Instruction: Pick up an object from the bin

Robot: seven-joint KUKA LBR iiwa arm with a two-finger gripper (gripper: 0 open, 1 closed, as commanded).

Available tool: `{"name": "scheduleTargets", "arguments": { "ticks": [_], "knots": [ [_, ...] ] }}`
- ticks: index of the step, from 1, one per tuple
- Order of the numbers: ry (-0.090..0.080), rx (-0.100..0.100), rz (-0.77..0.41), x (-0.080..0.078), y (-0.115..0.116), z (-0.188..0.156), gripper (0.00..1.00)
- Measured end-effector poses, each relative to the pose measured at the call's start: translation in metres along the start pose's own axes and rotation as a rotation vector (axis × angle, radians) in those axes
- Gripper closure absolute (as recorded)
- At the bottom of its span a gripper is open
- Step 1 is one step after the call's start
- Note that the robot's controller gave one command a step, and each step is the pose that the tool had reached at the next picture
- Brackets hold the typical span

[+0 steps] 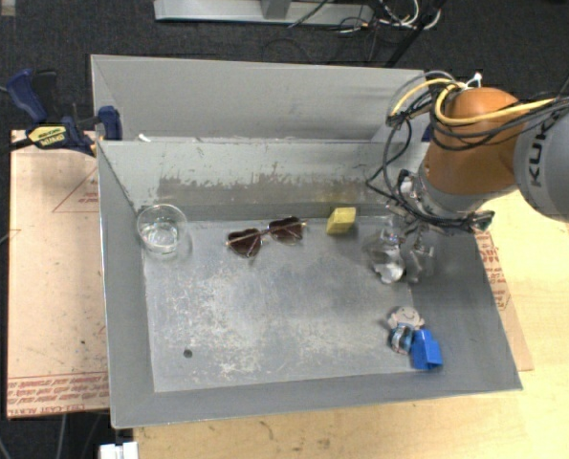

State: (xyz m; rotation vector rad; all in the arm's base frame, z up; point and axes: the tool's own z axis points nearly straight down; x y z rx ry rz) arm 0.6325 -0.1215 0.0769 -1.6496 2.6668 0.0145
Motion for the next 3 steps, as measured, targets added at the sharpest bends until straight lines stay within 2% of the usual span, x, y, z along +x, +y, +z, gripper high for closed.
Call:
{"name": "scheduleTargets", "arguments": {
  "ticks": [2,3],
  "knots": [
    [0.001,-0.003,-0.001,0.000,0.002,-0.005,1.00],
    [0.005,0.000,-0.004,0.001,0.002,-0.022,1.00]
  ]
}}
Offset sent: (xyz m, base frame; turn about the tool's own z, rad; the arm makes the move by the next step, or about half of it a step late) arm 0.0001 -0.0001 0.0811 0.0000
